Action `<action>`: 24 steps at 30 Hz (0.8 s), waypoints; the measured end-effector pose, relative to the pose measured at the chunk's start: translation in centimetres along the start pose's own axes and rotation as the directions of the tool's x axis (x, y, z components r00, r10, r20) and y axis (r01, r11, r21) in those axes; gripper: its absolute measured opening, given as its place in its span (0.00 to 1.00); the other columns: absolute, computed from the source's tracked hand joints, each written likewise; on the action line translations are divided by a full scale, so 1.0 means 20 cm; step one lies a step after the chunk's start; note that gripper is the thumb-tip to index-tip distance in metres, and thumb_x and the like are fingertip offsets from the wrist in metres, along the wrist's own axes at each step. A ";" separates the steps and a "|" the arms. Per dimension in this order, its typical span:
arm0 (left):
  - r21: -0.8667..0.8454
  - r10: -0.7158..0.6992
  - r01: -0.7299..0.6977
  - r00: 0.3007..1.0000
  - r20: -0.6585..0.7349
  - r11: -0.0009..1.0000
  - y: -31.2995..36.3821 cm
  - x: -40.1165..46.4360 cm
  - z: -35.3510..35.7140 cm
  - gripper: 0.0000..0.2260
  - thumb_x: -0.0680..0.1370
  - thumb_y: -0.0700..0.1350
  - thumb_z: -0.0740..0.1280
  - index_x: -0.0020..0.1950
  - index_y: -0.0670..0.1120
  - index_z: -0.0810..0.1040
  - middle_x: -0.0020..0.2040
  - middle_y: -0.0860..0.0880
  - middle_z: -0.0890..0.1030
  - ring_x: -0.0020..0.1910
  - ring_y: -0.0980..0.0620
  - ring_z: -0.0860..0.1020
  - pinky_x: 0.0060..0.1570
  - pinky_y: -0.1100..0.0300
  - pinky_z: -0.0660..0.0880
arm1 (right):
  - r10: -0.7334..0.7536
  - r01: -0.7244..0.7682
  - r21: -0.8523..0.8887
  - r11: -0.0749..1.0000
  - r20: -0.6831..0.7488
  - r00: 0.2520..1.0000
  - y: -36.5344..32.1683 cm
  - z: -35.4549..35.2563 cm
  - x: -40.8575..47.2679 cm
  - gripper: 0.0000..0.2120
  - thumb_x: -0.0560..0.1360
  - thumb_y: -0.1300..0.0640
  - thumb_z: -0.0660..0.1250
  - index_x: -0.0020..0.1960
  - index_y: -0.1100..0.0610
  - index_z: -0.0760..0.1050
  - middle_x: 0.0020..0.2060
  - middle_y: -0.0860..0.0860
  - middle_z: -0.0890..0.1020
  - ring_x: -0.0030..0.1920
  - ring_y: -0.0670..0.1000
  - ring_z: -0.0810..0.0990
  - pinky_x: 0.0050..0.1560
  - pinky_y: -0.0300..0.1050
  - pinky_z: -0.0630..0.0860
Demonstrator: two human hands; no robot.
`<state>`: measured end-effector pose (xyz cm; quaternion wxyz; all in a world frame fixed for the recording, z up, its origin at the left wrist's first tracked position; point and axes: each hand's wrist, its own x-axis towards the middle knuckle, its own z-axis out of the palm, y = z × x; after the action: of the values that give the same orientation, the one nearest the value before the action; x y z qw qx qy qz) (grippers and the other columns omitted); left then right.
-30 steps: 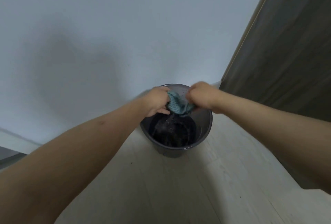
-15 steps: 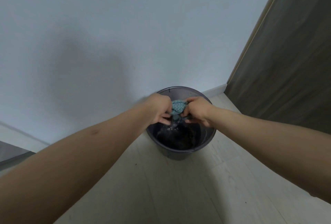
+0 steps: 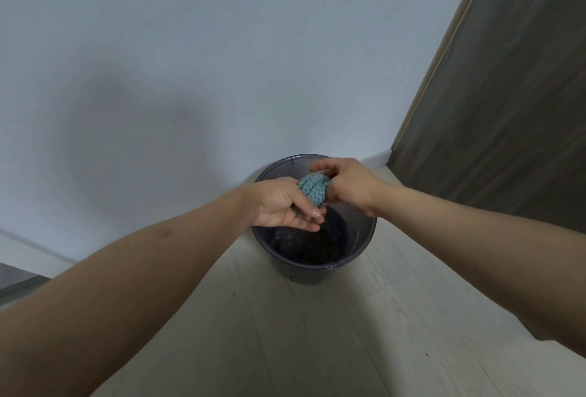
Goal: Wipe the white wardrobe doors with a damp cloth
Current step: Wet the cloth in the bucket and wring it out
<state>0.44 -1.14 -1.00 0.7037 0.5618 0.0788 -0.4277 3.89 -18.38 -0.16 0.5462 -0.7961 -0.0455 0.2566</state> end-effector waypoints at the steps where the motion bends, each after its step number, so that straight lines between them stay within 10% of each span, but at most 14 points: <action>1: 0.040 -0.012 0.014 0.999 -0.037 0.999 0.00 0.00 0.01 0.12 0.75 0.27 0.67 0.58 0.36 0.75 0.45 0.41 0.79 0.40 0.49 0.81 0.43 0.54 0.82 | -0.045 0.039 -0.119 0.992 -0.049 0.998 0.02 0.00 0.00 0.28 0.66 0.77 0.66 0.61 0.57 0.78 0.54 0.54 0.80 0.55 0.56 0.81 0.50 0.52 0.84; 6: 0.042 -0.081 0.096 0.960 -0.267 0.995 0.01 0.03 0.00 0.06 0.77 0.35 0.67 0.51 0.42 0.73 0.36 0.47 0.74 0.28 0.56 0.71 0.25 0.65 0.72 | -0.512 0.451 -0.488 0.747 0.011 0.859 0.07 -0.07 -0.06 0.28 0.71 0.67 0.67 0.70 0.55 0.73 0.62 0.49 0.79 0.60 0.48 0.79 0.62 0.45 0.77; 13: 0.150 -0.192 0.180 0.978 0.075 0.972 0.06 -0.03 0.02 0.09 0.78 0.38 0.67 0.40 0.47 0.74 0.33 0.52 0.68 0.24 0.61 0.63 0.22 0.71 0.59 | -0.628 0.717 -0.657 0.231 0.463 0.626 0.13 -0.07 -0.04 0.40 0.71 0.66 0.71 0.80 0.60 0.58 0.75 0.59 0.67 0.75 0.56 0.66 0.76 0.48 0.63; 19: 0.251 -0.293 0.284 0.956 -0.003 0.925 0.05 0.01 0.06 0.10 0.77 0.40 0.71 0.38 0.48 0.74 0.30 0.53 0.66 0.22 0.61 0.62 0.20 0.70 0.58 | -0.556 0.627 -0.777 0.051 0.500 0.664 0.06 -0.07 0.03 0.15 0.73 0.54 0.71 0.58 0.57 0.75 0.48 0.54 0.80 0.49 0.58 0.79 0.46 0.51 0.77; 24: 0.587 -0.078 0.256 0.947 -0.312 0.768 0.02 0.05 0.08 0.11 0.71 0.44 0.78 0.38 0.46 0.76 0.28 0.50 0.67 0.23 0.54 0.63 0.23 0.65 0.58 | -0.249 0.416 -0.902 0.115 0.380 0.891 -0.02 -0.03 0.00 0.08 0.73 0.52 0.67 0.49 0.53 0.70 0.43 0.53 0.81 0.45 0.57 0.78 0.42 0.50 0.73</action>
<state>0.82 -2.99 -0.79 0.4208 0.8051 0.0787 -0.4106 4.16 -18.71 0.41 -0.0384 -0.9069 -0.4091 0.0934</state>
